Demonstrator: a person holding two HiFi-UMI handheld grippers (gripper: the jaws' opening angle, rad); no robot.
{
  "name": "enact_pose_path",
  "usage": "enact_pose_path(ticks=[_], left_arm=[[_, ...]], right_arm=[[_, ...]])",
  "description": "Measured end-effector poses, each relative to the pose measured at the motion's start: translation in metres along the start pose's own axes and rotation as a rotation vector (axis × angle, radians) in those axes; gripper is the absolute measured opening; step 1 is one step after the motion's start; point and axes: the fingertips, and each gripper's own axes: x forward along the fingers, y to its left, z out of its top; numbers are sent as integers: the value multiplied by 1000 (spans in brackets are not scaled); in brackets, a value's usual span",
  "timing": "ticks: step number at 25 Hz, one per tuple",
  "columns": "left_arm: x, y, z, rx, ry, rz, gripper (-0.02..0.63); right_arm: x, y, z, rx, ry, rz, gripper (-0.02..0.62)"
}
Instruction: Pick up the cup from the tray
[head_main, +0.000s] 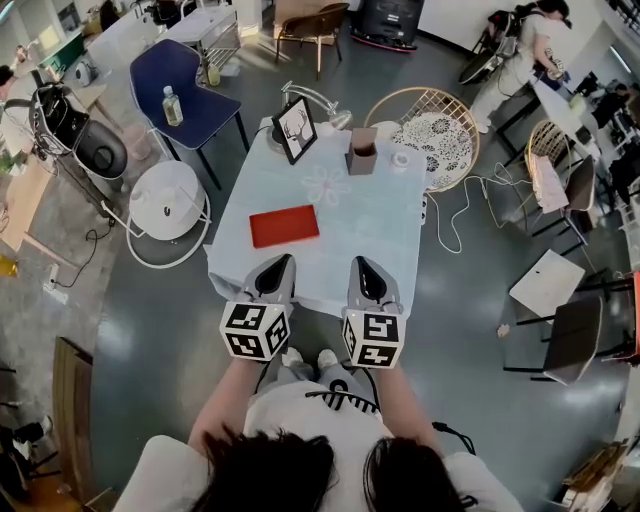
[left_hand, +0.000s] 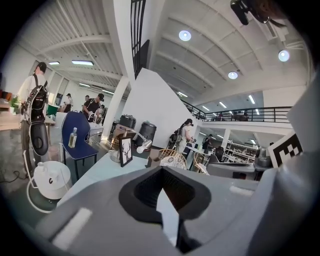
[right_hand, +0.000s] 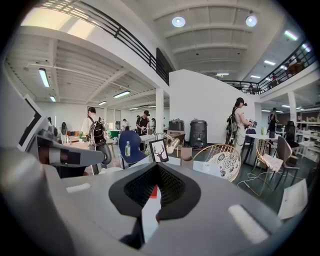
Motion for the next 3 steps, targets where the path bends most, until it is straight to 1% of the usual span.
enact_pose_path(ticks=[3], left_arm=[[3, -1, -1, 17, 1, 9, 0]], right_arm=[[1, -3, -1, -1, 2, 7, 23]])
